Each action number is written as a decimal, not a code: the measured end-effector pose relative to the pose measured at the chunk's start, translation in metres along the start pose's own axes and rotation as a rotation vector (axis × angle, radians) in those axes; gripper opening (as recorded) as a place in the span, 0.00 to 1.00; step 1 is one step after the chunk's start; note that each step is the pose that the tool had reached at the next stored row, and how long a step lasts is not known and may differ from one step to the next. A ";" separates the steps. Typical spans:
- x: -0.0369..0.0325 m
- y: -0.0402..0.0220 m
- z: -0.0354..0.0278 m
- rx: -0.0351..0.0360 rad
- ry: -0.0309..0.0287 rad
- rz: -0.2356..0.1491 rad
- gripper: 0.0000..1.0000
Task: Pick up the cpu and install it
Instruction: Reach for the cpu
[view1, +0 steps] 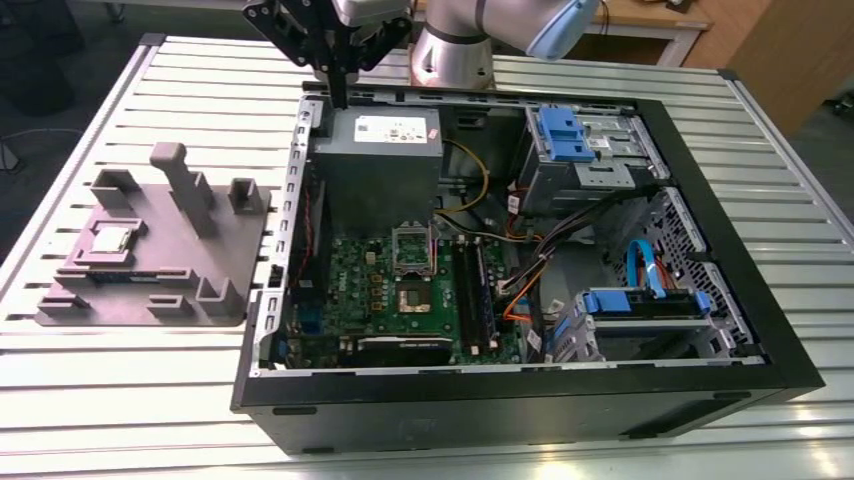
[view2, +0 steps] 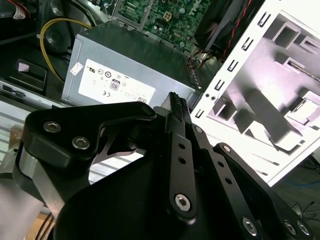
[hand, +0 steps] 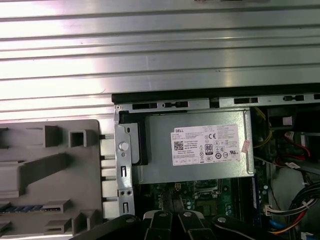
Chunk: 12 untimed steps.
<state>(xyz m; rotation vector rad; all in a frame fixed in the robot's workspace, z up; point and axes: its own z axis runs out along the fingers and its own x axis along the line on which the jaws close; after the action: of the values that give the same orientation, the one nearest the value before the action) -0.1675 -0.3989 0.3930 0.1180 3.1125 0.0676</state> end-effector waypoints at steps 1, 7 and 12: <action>0.0003 0.0000 0.0000 0.0000 0.0000 0.000 0.10; 0.0016 -0.0001 -0.0001 0.0000 0.0001 0.000 0.10; 0.0026 -0.0002 -0.0001 0.0000 0.0000 0.000 0.10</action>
<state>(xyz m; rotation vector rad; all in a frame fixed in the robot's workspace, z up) -0.1701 -0.3989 0.3930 0.1180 3.1125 0.0676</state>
